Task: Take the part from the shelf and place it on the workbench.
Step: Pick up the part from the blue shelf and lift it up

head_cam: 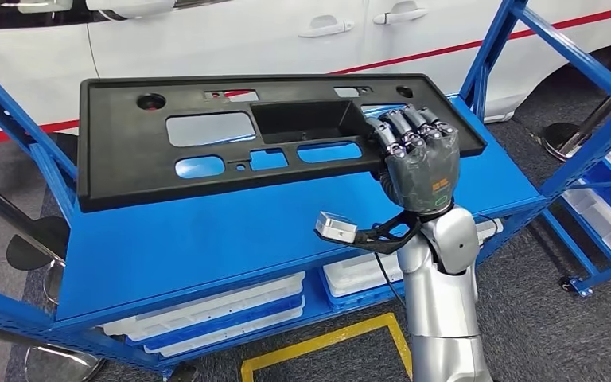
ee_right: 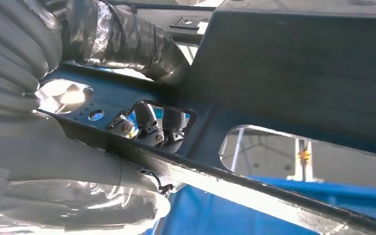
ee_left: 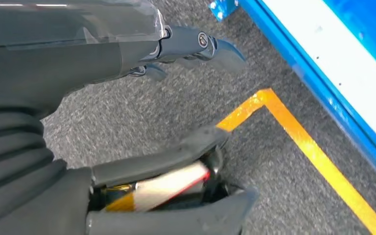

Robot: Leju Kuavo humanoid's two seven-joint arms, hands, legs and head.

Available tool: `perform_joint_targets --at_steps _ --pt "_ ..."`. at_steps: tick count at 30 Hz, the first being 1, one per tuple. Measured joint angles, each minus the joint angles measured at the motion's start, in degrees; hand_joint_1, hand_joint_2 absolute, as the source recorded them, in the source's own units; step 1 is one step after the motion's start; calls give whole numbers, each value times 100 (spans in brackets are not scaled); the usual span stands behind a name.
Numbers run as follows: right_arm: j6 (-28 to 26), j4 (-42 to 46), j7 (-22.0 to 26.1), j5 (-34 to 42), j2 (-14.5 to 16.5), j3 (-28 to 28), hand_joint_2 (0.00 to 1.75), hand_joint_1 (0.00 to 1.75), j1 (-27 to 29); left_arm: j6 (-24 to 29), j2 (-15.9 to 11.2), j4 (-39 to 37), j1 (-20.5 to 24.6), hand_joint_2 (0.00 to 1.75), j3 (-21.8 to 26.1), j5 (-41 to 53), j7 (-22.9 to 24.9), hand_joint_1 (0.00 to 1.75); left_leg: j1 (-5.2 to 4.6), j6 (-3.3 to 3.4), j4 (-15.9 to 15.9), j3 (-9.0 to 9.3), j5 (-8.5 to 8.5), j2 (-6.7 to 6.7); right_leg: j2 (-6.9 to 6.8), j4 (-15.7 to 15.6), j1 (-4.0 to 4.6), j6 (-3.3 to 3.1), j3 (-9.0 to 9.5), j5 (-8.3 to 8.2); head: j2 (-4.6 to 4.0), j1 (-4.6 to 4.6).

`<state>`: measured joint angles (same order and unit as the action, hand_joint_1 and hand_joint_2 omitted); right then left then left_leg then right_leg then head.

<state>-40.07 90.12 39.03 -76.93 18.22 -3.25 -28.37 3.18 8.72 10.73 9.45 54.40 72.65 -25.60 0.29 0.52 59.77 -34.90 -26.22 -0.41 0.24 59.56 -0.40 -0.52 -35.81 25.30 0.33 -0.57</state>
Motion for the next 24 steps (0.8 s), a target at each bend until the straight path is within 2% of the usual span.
perform_joint_targets --at_steps 2,4,5,6,7,9,11,14,16,17,19,20,21,22,24 --pt "1 143 -15 41 44 -9 175 175 15 6 0 0 -18 175 0 -32 -44 0 17 -53 402 -176 -255 6 -7 -24 -18 -59 17 -13 0 -3" --pt "2 251 -66 79 59 -7 175 175 51 28 2 0 -38 175 -3 -56 -74 0 29 -91 1118 -504 -593 6 -15 -22 -8 -86 22 -6 0 -4" --pt "2 287 -64 98 58 -4 175 175 84 66 4 0 -54 175 -7 -46 -76 0 33 -102 1392 -638 -670 6 -17 -21 -2 -90 25 -3 0 -4" --pt "3 311 -37 120 58 -2 175 175 121 128 5 0 -73 175 -18 -14 -72 0 35 -105 1482 -686 -642 7 -15 -19 3 -92 29 -1 0 -4" --pt "3 326 -5 138 60 -1 175 175 156 211 7 0 -88 175 -38 32 -59 0 36 -99 1349 -625 -511 7 -12 -17 5 -92 36 2 0 -4" --pt "3 341 33 160 71 -1 175 175 195 381 6 0 -99 175 -103 132 -26 0 30 -56 595 -259 -134 7 -3 -10 11 -79 49 12 0 -4" --pt "3 357 34 163 84 0 175 175 205 481 5 1 -92 175 -165 181 0 0 5 -2 27 19 40 6 2 1 24 -40 45 17 0 -3" --pt "3 367 23 168 88 1 175 175 218 472 8 2 -103 175 -201 90 17 0 -12 76 -99 69 68 0 -1 -7 21 54 39 11 0 -2" --pt "3 367 30 161 90 2 175 175 231 412 15 2 -105 175 -193 -39 36 0 10 143 -167 93 115 5 -2 144 17 106 -21 132 0 -1" --pt "3 365 33 157 89 2 175 175 240 391 19 2 -102 175 -182 -100 63 0 22 172 -195 103 134 9 -3 368 14 126 -118 278 0 0" --pt "3 348 34 149 89 2 175 175 277 381 21 2 -102 175 -147 -188 144 0 12 195 -199 101 140 12 -3 1025 0 154 -416 616 0 2" --pt "3 330 34 136 88 2 175 175 305 391 22 2 -108 175 -126 -220 182 0 10 198 -194 98 138 12 -4 1292 -10 167 -539 701 0 2" --pt "3 307 34 113 88 2 175 175 332 402 23 2 -113 175 -105 -246 212 0 9 198 -185 95 134 11 -5 1394 -22 178 -585 684 0 2" --pt "3 283 34 85 88 2 175 175 350 412 25 2 -117 175 -86 -271 231 0 11 196 -170 92 126 8 -8 1299 -38 186 -534 570 0 2" --pt "3 240 33 32 88 6 175 175 359 419 31 1 -118 175 -49 -307 248 0 16 168 -124 85 97 -2 -13 673 -67 189 -211 242 0 2"
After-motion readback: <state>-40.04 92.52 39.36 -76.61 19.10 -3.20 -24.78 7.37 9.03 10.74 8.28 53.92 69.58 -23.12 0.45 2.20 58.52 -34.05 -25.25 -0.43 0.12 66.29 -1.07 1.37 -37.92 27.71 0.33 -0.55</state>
